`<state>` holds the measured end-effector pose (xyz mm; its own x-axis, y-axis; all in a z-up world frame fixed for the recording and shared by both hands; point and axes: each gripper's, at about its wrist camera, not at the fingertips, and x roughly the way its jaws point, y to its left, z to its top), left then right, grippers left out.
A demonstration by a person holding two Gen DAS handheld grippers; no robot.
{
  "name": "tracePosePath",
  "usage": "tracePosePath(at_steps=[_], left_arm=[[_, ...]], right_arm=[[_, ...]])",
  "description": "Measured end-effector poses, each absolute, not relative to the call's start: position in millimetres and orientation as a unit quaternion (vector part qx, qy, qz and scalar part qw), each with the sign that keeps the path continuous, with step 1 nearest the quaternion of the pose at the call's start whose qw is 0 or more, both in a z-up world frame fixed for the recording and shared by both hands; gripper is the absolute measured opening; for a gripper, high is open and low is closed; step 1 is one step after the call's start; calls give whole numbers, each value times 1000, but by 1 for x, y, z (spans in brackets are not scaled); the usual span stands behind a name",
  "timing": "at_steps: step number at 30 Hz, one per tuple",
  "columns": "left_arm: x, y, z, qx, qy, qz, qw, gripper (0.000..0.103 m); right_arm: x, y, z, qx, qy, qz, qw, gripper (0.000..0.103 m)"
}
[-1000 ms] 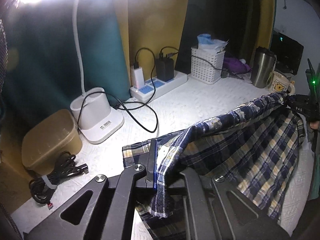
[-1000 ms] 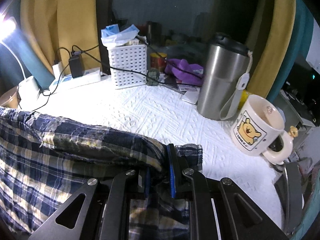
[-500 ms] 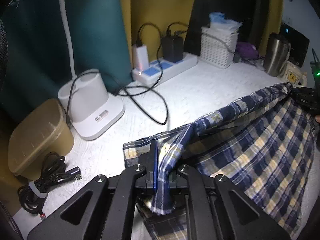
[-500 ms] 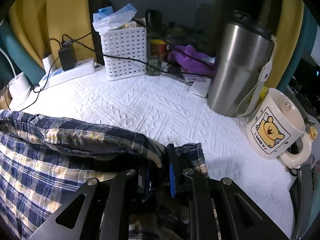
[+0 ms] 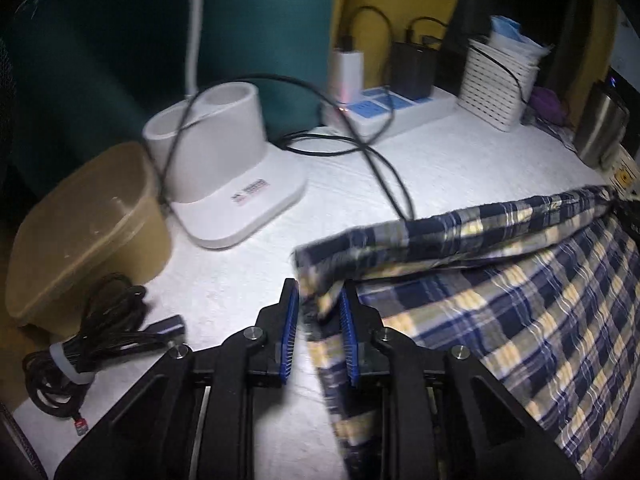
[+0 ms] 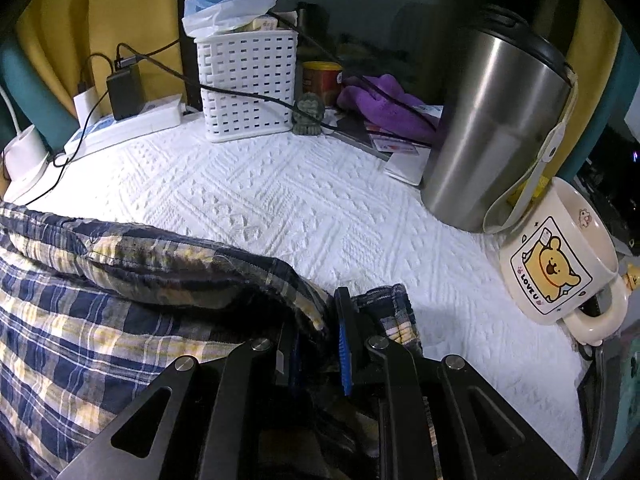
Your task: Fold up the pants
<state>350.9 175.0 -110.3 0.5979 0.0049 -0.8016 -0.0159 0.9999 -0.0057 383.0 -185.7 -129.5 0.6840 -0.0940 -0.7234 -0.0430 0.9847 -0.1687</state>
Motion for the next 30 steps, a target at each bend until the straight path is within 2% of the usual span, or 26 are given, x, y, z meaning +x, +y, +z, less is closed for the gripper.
tracePosePath(at_steps=[6,11,12,13,14,15,16,17,24,30], left_arm=[[347,180,-106,-15,447,14,894,21],[341,173,-98,-12,444,10,896,21],[338,171,-95,-10,441,10,897,22],[337,172,-93,-10,440,11,898,28],[336,171,-92,-9,438,14,899,41],[335,172,-91,-11,436,17,900,45],[333,173,-89,-12,436,21,900,48],[331,173,-88,-13,435,24,900,48],[318,173,-74,-12,426,43,904,50],[296,170,-64,-13,424,50,904,58]], right_arm=[[380,-189,-122,-83,393,-17,916,21],[373,-194,-111,-92,383,-22,919,29],[371,-195,-109,-94,380,-23,920,31],[370,-196,-107,-97,378,-23,920,34],[370,-197,-105,-100,377,-23,921,44],[369,-198,-103,-101,375,-22,921,53],[368,-197,-100,-103,371,-22,923,86],[367,-198,-95,-108,363,-29,925,103],[362,-204,-80,-120,348,-26,929,103],[337,-218,-83,-98,359,-31,928,103]])
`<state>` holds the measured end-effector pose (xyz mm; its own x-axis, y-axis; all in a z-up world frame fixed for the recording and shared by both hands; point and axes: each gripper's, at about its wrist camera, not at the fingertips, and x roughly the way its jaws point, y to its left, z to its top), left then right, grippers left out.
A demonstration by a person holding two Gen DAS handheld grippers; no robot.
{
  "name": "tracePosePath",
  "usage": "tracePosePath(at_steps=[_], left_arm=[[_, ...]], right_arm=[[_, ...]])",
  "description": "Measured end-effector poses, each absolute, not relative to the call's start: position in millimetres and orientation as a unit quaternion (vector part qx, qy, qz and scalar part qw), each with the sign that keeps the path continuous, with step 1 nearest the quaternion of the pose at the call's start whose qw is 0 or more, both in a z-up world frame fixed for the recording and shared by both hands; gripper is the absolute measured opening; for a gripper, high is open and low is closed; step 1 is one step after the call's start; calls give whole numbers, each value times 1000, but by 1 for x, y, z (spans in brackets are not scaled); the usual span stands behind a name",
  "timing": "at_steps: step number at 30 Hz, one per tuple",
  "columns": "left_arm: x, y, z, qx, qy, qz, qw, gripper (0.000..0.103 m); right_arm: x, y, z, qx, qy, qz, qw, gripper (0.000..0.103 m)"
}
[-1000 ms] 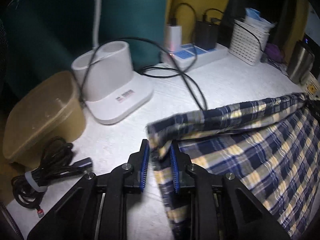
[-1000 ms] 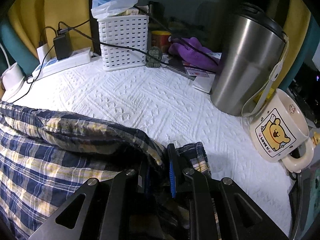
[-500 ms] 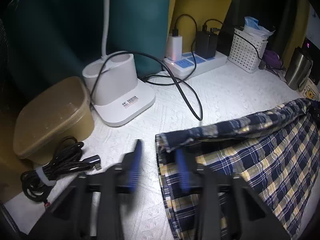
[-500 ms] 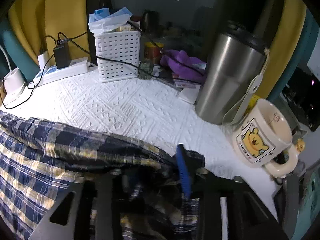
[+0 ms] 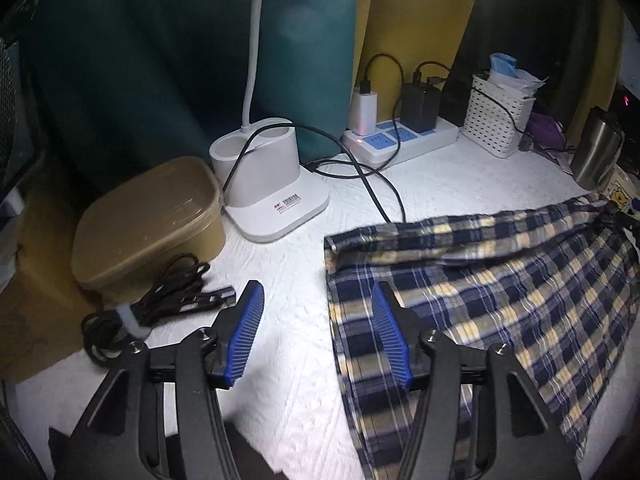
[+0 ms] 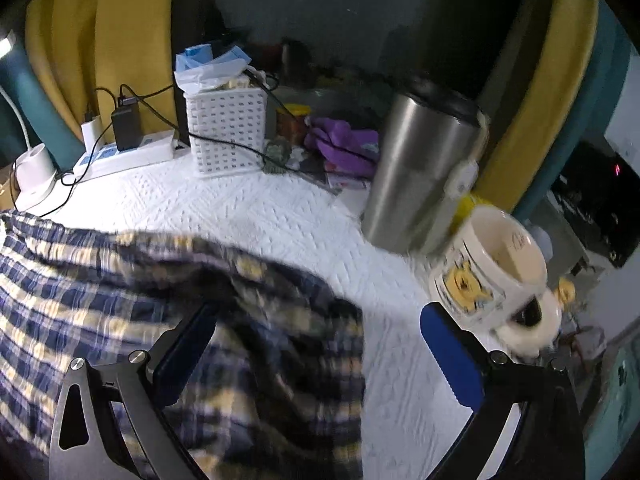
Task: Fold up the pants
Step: 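Open both grippers to release the folded pants, then pinch the folded edge with the left gripper while the right gripper smooths it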
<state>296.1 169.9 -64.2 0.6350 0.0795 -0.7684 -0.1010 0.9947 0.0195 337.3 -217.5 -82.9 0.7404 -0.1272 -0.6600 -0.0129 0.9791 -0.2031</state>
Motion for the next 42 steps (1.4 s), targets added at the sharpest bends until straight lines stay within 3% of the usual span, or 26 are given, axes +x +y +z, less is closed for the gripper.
tracePosePath(at_steps=[21,24,28,31,32,33,35,42], left_arm=[[158,121,-111,-116,471,19,874,64],[152,115,-116,-110,475,16,873,66],[150,112,-117,-105,468,22,877,67],[149,107,-119,-78,461,25,883,65],[149,104,-120,-63,460,30,885,54],[148,99,-121,-40,457,41,888,43],[147,99,-120,-42,459,29,887,10],[136,96,-101,-52,453,12,890,4]], right_arm=[[237,-269,-123,23,403,-16,915,102],[237,-271,-128,50,403,-8,914,96],[245,-270,-136,79,404,8,911,80],[242,-260,-134,62,400,21,914,51],[242,-258,-135,55,400,19,915,40],[240,-258,-134,45,399,18,916,36],[235,-261,-131,43,392,19,919,30],[218,-262,-101,-12,366,8,930,29]])
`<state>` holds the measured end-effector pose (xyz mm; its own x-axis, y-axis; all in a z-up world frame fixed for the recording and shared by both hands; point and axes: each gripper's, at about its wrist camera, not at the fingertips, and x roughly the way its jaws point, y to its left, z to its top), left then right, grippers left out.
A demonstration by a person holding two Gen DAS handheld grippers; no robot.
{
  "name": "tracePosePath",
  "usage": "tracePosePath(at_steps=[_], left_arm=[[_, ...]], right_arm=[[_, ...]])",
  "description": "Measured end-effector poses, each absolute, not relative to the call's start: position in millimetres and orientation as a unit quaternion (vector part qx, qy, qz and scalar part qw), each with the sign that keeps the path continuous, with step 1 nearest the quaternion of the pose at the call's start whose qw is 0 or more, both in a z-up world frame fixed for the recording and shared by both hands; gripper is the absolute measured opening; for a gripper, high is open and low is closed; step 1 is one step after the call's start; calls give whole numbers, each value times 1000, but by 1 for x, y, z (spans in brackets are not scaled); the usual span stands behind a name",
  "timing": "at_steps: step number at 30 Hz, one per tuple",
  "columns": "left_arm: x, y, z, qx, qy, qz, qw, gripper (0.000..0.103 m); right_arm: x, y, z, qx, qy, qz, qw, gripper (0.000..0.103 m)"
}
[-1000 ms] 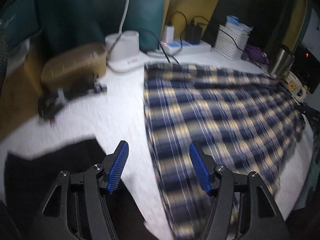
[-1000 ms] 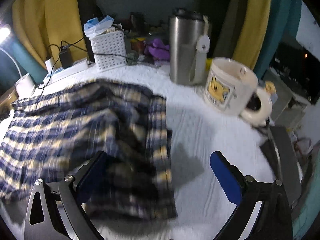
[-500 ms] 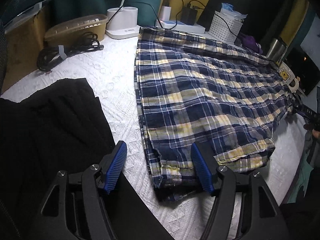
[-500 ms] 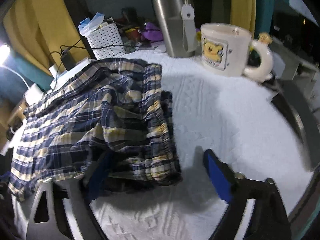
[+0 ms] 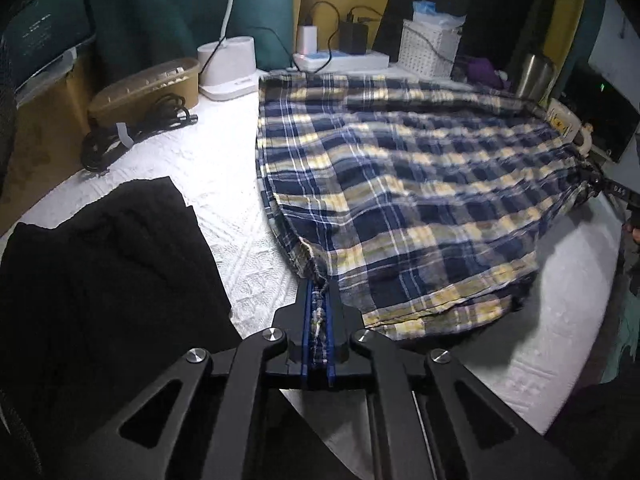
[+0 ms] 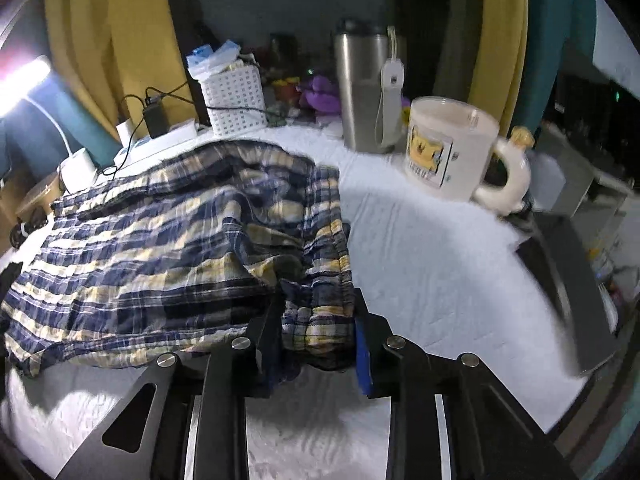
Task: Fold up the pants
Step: 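Pinch the folded edge with the left gripper while the right gripper smooths it, then open both grippers and release the pants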
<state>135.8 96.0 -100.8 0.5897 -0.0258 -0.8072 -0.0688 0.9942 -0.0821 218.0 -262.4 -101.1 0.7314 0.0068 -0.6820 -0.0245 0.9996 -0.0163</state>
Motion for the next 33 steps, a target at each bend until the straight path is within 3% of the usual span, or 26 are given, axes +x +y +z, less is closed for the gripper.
tracePosePath(at_steps=[6,15,18,20,22,33], left_arm=[[119,91,-82,-58,443,-11,895,4],[107,83,-110,-46,477,-23,877,4],[100,87,-113,-43,480,-20,876,4],[96,90,-112,-47,477,-18,877,4],[95,96,-108,-57,470,-11,881,4],[101,101,-76,-44,434,-13,900,6]], right_arm=[[199,-269,-84,-31,354,-5,935,29],[174,-283,-135,-18,397,-28,917,29],[164,-282,-134,-21,390,-45,920,47],[158,-283,-130,-27,380,-62,922,66],[150,-283,-122,-24,369,-66,927,74],[152,-239,-90,-42,332,-32,942,76]])
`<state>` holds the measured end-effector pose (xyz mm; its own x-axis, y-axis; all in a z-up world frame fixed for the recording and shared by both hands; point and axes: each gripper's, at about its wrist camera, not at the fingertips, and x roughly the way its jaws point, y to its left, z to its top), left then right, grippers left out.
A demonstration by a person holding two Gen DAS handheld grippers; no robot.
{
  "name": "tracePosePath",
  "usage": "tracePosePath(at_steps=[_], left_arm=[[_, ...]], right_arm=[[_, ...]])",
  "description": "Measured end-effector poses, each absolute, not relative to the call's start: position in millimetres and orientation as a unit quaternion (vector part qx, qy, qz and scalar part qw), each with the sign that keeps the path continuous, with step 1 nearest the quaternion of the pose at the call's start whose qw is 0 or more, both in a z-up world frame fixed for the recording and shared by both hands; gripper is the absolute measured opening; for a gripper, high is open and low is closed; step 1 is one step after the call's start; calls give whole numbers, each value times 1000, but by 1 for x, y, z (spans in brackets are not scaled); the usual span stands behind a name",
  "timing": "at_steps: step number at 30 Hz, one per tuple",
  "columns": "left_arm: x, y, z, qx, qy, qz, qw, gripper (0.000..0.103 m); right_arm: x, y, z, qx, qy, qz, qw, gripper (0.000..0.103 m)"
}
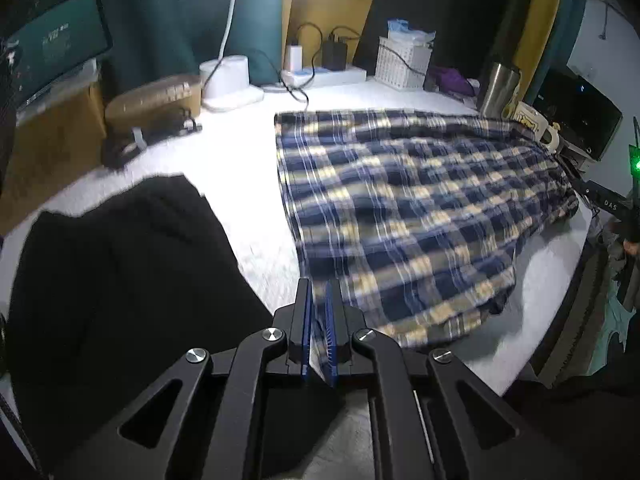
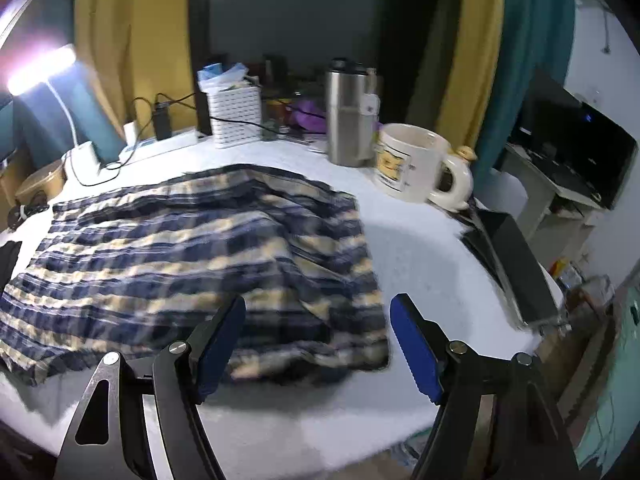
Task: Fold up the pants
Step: 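Open both grippers and release the pants, then move both open grippers across the plaid pants toward their edge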
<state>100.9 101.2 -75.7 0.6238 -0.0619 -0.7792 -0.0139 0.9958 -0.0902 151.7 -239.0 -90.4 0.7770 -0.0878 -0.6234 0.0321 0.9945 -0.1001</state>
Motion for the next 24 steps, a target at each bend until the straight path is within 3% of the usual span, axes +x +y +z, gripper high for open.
tracePosePath(at_steps=[4,6,7,8,19,22,24], left_arm=[[115,107,-68,-37,427,-14,903,7],[124,108,-67,-33,425,-16,904,20],[130,107,-65,-33,421,-20,906,34],[135,107,-64,-34,417,-22,908,41],[231,86,-64,-21,406,-84,910,41],[256,77,-68,-11,411,-101,906,41],[270,73,-72,-9,416,-109,903,41]], right_arm=[[166,-226,-89,-41,335,-13,941,76],[175,-220,-88,-40,337,-7,941,76],[181,-217,-87,-39,337,-1,941,76],[186,-214,-87,-39,338,2,940,76],[242,-179,-86,-51,343,46,937,76],[262,-166,-89,-62,347,60,934,60],[274,-161,-90,-64,349,67,933,57]])
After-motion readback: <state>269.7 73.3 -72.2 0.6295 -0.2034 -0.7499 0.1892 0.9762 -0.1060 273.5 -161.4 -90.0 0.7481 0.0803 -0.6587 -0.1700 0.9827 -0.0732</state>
